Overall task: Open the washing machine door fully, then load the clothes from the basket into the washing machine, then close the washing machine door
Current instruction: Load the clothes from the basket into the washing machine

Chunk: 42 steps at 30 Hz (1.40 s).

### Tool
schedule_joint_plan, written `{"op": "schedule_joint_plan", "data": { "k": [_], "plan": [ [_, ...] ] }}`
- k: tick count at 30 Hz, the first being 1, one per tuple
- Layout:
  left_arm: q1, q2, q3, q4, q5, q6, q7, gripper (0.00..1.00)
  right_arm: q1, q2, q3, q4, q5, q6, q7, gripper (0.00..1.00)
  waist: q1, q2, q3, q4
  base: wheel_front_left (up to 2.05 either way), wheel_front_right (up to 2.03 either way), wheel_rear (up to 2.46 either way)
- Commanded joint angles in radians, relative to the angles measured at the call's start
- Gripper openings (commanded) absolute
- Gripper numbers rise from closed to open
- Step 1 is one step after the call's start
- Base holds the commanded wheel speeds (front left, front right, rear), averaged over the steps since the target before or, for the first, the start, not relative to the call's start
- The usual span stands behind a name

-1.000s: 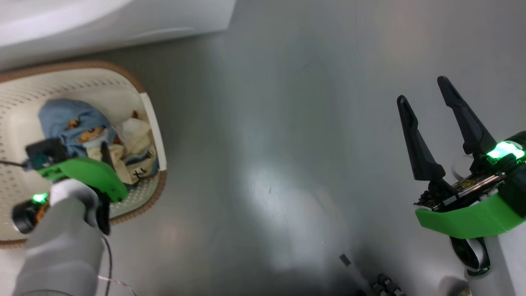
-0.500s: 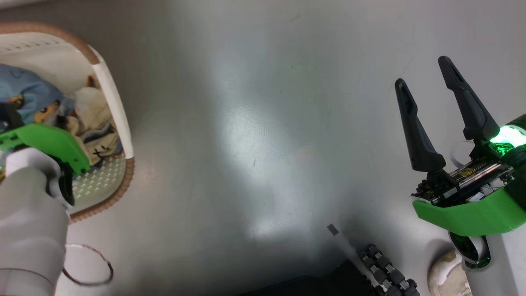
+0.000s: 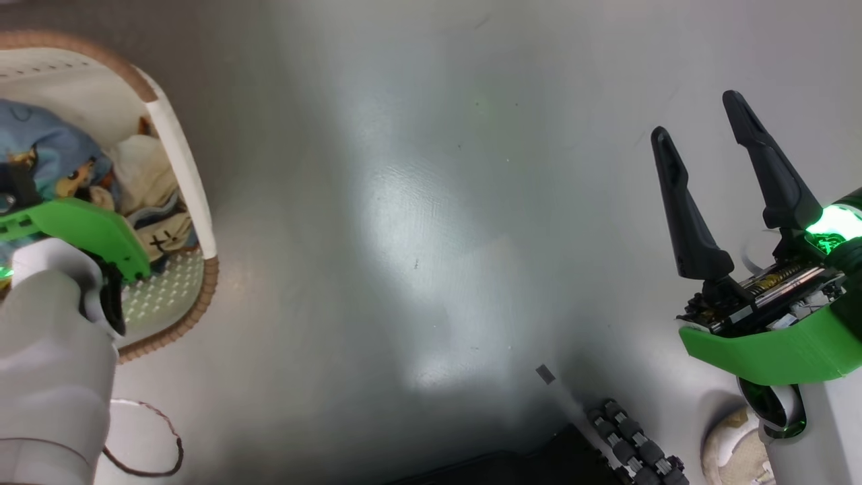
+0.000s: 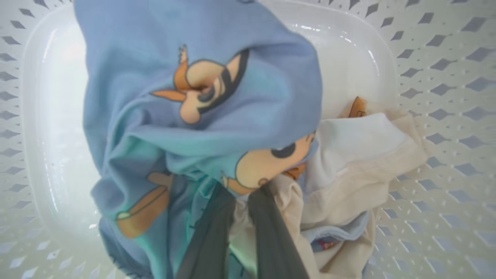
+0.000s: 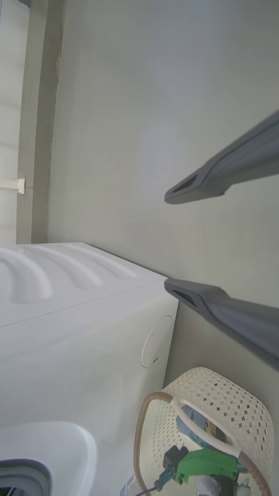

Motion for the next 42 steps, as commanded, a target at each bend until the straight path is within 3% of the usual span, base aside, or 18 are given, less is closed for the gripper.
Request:
{"op": "schedule_joint_plan", "data": {
  "k": [1,15,30,42],
  "plan": [
    [0.048,0.032,0.010,0.001,-0.002,-0.007,-0.015,0.00,0.030,-0.009,0.010,-0.019,0.011,0.002,-0.005,1.00,0.0000,0.0000,-0.012,0.011,0.00,0.00,0.00],
    [0.156,-0.020,0.013,-0.073,0.001,-0.009,-0.150,0.00,0.058,-0.032,-0.004,-0.006,0.001,0.002,-0.005,1.00,0.0000,0.0000,-0.169,0.090,0.00,0.00,0.00],
    [0.507,-0.047,0.132,-0.639,0.179,0.055,-0.151,0.00,0.157,-0.060,-0.023,0.047,-0.005,0.002,-0.005,1.00,0.0000,0.0000,-0.423,0.161,0.00,0.00,0.00],
    [0.750,-0.084,0.235,-0.965,0.297,0.036,-0.151,0.00,0.242,-0.055,-0.019,0.093,-0.008,0.002,-0.005,1.00,0.0000,0.0000,-0.620,0.185,0.00,0.00,0.00]
  ]
}}
